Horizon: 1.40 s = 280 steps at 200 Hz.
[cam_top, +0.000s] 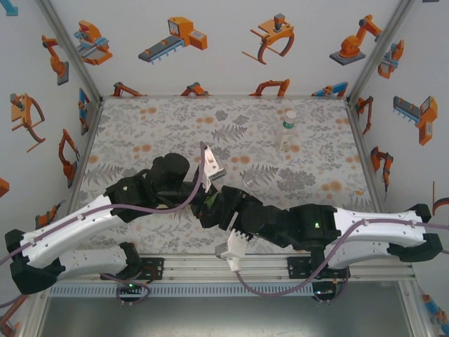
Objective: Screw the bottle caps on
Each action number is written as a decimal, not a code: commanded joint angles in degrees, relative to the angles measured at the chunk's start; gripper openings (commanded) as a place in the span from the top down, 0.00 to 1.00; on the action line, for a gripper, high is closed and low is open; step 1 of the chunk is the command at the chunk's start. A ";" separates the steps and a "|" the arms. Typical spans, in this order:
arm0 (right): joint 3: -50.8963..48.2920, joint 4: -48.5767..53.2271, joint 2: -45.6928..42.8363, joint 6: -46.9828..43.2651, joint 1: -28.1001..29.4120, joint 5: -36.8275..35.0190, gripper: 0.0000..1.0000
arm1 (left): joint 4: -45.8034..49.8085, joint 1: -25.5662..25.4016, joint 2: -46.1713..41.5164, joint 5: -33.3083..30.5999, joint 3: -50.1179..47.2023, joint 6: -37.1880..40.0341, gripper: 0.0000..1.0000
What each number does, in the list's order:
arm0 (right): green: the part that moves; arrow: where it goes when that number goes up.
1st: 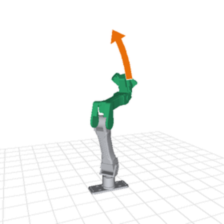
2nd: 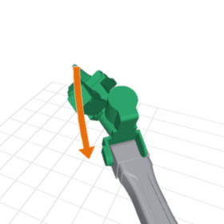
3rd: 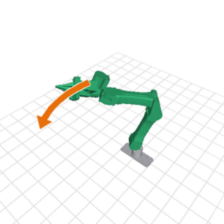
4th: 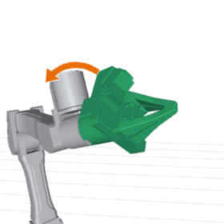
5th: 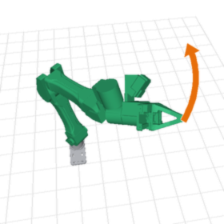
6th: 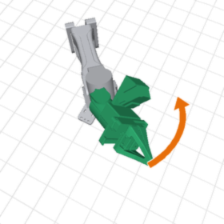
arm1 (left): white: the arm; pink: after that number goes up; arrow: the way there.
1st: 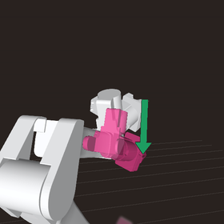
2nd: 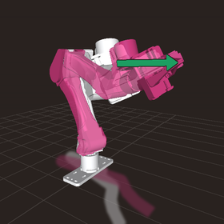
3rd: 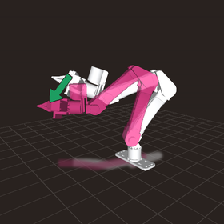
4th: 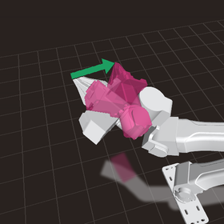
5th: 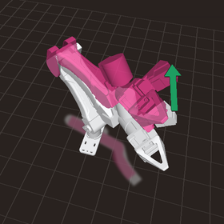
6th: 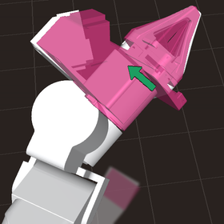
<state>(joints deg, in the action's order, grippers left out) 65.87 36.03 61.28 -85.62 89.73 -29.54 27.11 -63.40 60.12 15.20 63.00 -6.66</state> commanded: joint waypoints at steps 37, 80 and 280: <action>2.17 -1.25 0.62 2.63 1.80 -4.62 0.82 | 0.46 -1.29 2.43 2.31 3.00 3.56 0.25; 0.88 -3.26 0.07 3.18 2.11 -4.65 0.82 | -0.02 -1.54 1.59 3.74 2.19 3.76 0.35; -3.89 -5.28 -9.16 14.47 2.57 -5.18 0.38 | 0.68 -1.02 -12.73 -18.58 -3.36 4.37 0.83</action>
<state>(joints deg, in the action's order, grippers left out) 62.89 29.91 53.76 -79.18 92.40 -33.74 28.18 -64.77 50.37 3.20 60.51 -3.11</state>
